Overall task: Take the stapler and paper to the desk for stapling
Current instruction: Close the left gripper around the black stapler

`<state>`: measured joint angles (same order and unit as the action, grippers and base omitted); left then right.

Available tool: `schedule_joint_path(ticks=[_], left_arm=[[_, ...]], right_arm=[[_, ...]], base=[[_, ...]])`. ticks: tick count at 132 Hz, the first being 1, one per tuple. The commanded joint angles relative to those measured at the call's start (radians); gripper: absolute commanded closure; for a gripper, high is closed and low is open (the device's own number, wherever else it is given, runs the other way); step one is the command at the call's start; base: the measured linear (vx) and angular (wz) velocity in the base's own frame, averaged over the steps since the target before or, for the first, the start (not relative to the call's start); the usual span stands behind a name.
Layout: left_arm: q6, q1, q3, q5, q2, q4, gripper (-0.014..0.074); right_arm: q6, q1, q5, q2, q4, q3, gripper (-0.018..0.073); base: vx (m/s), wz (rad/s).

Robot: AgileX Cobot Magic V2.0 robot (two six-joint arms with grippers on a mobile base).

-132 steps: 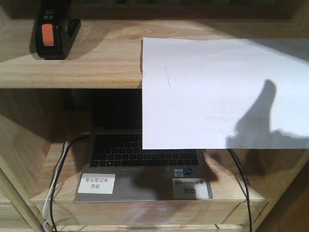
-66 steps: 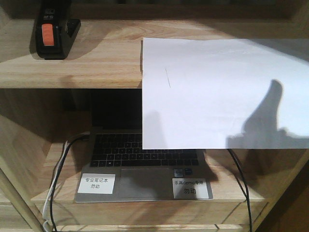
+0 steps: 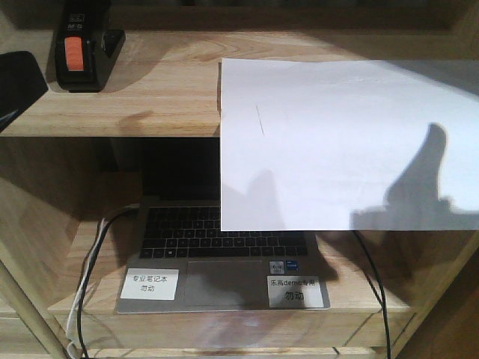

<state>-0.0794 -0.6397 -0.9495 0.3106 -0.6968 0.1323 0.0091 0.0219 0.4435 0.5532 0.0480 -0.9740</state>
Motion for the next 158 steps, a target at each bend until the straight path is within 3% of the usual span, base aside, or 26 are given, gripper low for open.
schedule_joint_path(ticks=[1,9,18,41,54,73,89,115,139,158], left_arm=[[0.01,-0.006,-0.034,-0.069,-0.014,0.003,-0.008],[0.052,-0.006,-0.056,-0.054,-0.042,-0.031,-0.0078],[0.145,-0.006,-0.103,-0.017,-0.081,-0.118,-0.0076],[0.449,-0.006,-0.267,0.084,-0.217,-0.343,-0.0067],[0.529,-0.006,-0.36,0.131,-0.292,-0.439,-0.0063],[0.579,-0.006,-0.511,0.268,-0.41,-0.503,-0.0062],[0.64,-0.006,-0.664,0.468,-0.517,-0.572,-0.0054],[0.664,-0.006,-0.885,0.698,-0.683,-0.654,-0.0048],[0.664,0.0,-1.029,0.77,-0.794,-0.673,-0.0043],[0.664,0.043,-1.042,0.78,-0.838,-0.649,-0.0036]], right_arm=[[-0.009,0.004,-0.069,0.012,-0.004,-0.026,0.0076],[-0.009,0.004,-0.069,0.012,-0.004,-0.026,0.0076],[-0.009,0.004,-0.069,0.012,-0.004,-0.026,0.0076],[-0.009,0.004,-0.069,0.012,-0.004,-0.026,0.0076],[-0.009,0.004,-0.069,0.012,-0.004,-0.026,0.0076],[-0.009,0.004,-0.069,0.012,-0.004,-0.026,0.0076],[-0.009,0.004,-0.069,0.012,-0.004,-0.026,0.0076],[-0.009,0.004,-0.069,0.012,-0.004,-0.026,0.0076],[-0.009,0.004,-0.069,0.012,-0.004,-0.026,0.0076],[-0.009,0.004,-0.069,0.012,-0.004,-0.026,0.0076]], base=[[0.0,0.0],[0.0,0.0],[0.0,0.0],[0.0,0.0],[0.0,0.0],[0.0,0.0],[0.0,0.0],[0.0,0.0],[0.0,0.0],[0.0,0.0]])
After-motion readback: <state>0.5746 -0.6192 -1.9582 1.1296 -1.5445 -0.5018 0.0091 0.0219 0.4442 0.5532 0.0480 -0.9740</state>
